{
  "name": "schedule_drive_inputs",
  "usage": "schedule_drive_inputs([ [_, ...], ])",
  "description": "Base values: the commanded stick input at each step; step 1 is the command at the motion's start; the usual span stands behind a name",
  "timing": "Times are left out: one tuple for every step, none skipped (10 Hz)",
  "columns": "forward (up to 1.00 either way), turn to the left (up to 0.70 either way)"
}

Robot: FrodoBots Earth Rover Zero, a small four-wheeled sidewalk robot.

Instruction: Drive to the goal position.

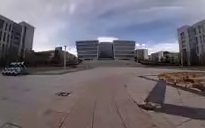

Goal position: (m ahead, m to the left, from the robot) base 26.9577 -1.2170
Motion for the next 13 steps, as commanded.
schedule_drive_inputs([
  [0.85,0.0],
  [0.85,0.0],
  [0.85,0.0],
  [0.85,0.0],
  [0.85,0.0],
  [0.85,0.0],
  [0.85,0.0],
  [0.85,0.0],
  [0.85,0.0],
  [0.85,0.0],
  [0.85,0.0],
  [0.85,0.0],
  [0.85,0.0],
])
